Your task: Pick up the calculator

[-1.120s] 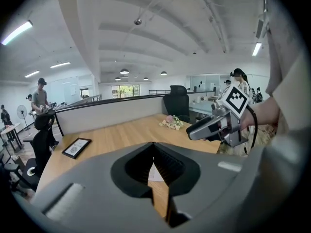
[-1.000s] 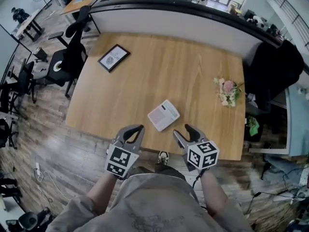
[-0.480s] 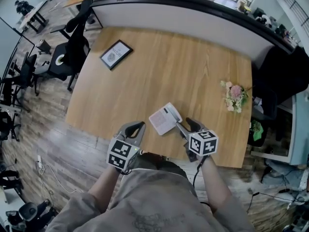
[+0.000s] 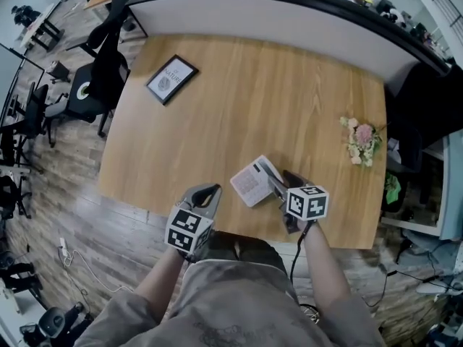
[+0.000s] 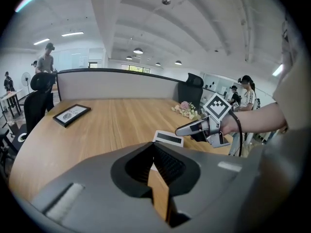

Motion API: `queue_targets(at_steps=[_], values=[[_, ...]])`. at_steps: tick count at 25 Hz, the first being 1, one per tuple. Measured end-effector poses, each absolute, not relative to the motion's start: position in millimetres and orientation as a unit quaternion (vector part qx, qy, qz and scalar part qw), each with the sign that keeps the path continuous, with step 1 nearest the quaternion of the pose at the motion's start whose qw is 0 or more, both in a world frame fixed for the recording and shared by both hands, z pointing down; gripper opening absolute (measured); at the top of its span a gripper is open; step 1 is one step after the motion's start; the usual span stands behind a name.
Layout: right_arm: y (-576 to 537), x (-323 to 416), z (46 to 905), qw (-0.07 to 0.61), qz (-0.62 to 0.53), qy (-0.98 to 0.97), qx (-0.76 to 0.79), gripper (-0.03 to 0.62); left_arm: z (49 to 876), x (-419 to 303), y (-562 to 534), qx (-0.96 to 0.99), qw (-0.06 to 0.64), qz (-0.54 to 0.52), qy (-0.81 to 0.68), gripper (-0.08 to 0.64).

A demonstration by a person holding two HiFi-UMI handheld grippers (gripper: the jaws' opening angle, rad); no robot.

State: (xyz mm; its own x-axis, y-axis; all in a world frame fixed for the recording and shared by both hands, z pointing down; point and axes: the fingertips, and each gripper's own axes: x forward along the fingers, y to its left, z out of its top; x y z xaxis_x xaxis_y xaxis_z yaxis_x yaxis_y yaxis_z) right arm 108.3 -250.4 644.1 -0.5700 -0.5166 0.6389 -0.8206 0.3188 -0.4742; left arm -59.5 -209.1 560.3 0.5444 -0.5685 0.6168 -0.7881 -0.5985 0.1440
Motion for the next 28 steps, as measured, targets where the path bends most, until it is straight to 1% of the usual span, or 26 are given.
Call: queue_targets(at_steps=[8, 18, 19, 20, 21, 24, 28], values=[[-261, 93, 674, 0.218, 0.407, -0.79, 0.404, 0.238, 588, -72, -226, 0.859, 0.209, 0.276, -0.378, 0.002], [-267, 69, 689, 0.187, 0.464, -0.795, 0.343, 0.233, 596, -77, -240, 0.864, 0.211, 0.278, -0.364, 0.002], [-267, 68, 688, 0.185, 0.465, -0.796, 0.341, 0.224, 598, -76, -239, 0.864, 0.213, 0.278, -0.363, 0.002], [-266, 68, 690, 0.187, 0.467, -0.795, 0.339, 0.17, 599, -75, -238, 0.864, 0.215, 0.278, -0.361, 0.002], [-264, 69, 692, 0.189, 0.471, -0.793, 0.337, 0.135, 600, -75, -237, 0.864, 0.216, 0.278, -0.36, 0.002], [-260, 65, 692, 0.171, 0.498, -0.785, 0.328, 0.12, 601, -75, -235, 0.864, 0.219, 0.277, -0.358, 0.002], [-261, 62, 678, 0.093, 0.541, -0.766, 0.335, 0.084, 596, -81, -235, 0.866, 0.218, 0.274, -0.358, 0.002]])
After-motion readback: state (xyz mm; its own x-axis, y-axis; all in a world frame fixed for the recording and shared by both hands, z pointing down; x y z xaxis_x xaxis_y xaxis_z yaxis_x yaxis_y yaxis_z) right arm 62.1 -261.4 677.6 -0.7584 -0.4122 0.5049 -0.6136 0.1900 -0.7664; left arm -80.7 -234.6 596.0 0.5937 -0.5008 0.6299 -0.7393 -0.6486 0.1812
